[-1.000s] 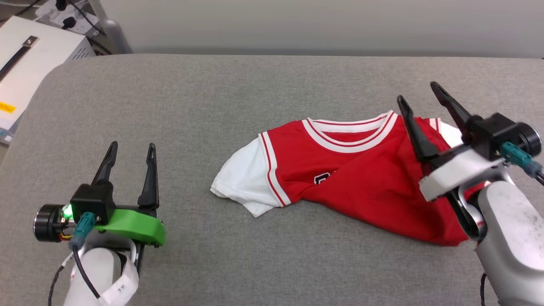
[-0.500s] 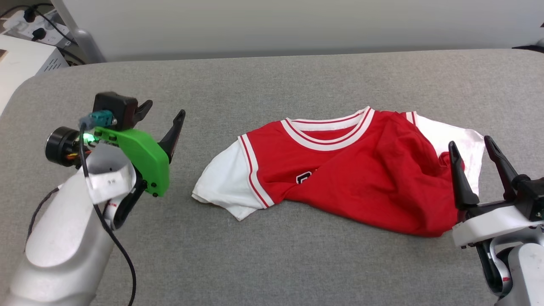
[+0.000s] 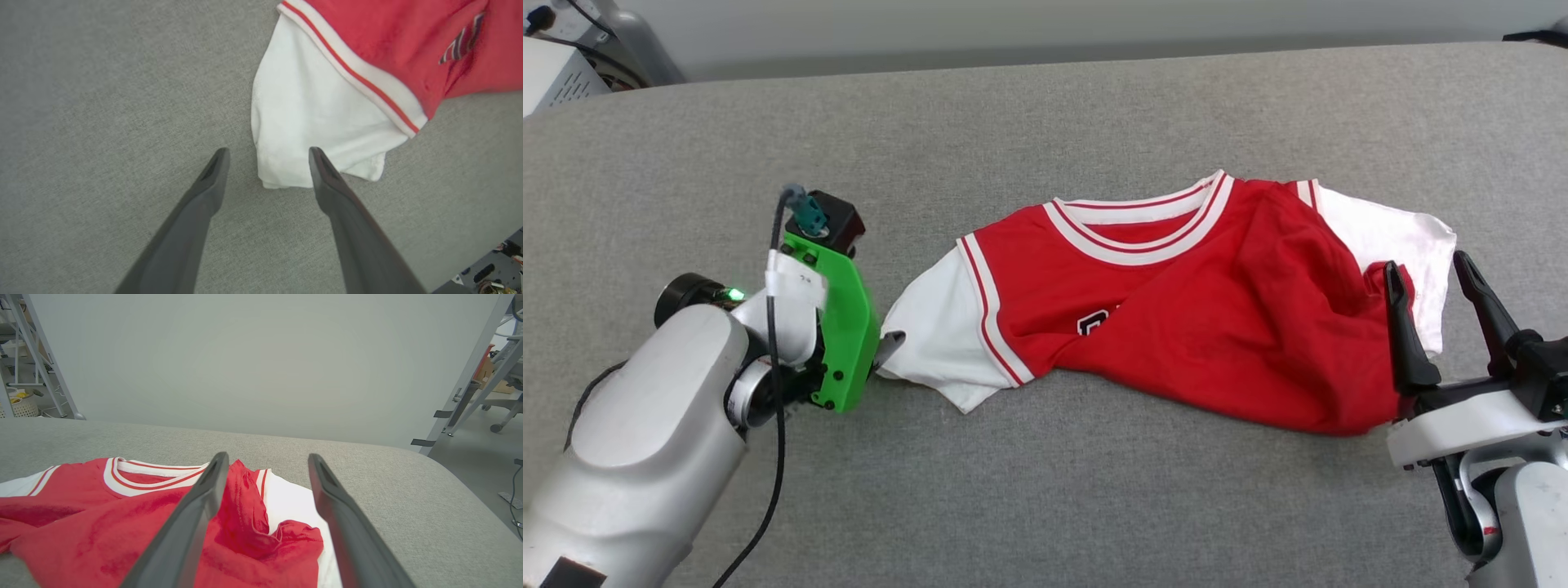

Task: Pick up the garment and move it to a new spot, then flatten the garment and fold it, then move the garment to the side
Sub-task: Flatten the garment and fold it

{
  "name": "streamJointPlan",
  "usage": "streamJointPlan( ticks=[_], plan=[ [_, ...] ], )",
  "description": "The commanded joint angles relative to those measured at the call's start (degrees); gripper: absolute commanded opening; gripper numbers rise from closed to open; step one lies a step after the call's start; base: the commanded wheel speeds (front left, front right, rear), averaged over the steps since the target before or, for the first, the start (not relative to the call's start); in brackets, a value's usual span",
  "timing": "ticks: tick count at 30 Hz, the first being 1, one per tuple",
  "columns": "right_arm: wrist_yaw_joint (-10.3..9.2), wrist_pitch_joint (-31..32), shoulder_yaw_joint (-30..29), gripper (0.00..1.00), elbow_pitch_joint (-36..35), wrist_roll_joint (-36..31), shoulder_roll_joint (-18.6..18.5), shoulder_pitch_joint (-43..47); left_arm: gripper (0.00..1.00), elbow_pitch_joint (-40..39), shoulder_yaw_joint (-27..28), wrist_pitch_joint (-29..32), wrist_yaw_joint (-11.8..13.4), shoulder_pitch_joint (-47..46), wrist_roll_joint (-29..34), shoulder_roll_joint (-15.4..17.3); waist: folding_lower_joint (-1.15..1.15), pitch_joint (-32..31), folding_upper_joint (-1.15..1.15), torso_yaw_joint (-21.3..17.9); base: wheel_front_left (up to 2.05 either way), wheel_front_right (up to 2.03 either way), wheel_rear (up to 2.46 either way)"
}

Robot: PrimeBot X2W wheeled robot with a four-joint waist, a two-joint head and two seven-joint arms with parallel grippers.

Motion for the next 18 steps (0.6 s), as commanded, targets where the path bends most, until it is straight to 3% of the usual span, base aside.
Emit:
streamJointPlan(
  ticks=[1,10,11,12,13,18],
  plan=[
    [-0.04,-0.3,0.2,1.0,-0.2,-0.5,0.0,-1.3,1.0,0.7,-1.0,0.4,-0.1,-1.5,-0.3,0.2,0.0,1.4,0.0,-0.4,0.0,0.0,0.0],
    [-0.04,-0.3,1.6,1.0,1.1,-0.5,0.1,-3.9,1.0,9.5,-11.7,1.3,-0.2,-4.1,-0.5,-0.6,0.0,4.2,0.0,-1.3,0.0,0.0,0.0],
    [-0.04,-0.3,1.8,1.0,1.2,-0.5,0.0,-4.1,0.95,9.9,-13.0,1.3,-0.2,-4.1,-1.2,-0.4,0.0,4.3,0.0,-1.4,0.0,0.0,0.0],
    [-0.04,-0.3,1.8,1.0,1.3,-0.5,0.0,-4.3,0.38,10.1,-14.1,1.0,-0.2,-4.2,-1.5,-0.2,0.0,4.3,0.0,-1.4,0.0,0.0,0.0],
    [-0.04,-0.3,1.7,1.0,1.2,-0.3,-0.2,-4.4,0.0,10.1,-15.0,0.2,-0.2,-4.4,-2.3,0.0,0.0,4.3,0.0,-1.4,0.0,0.0,0.0],
    [-0.04,-0.3,-0.5,1.0,0.0,-0.1,-1.8,-5.5,0.0,10.0,-16.4,-6.0,-0.2,-5.5,-4.3,1.9,0.0,3.0,0.0,-0.7,0.0,0.0,0.0]
  ],
)
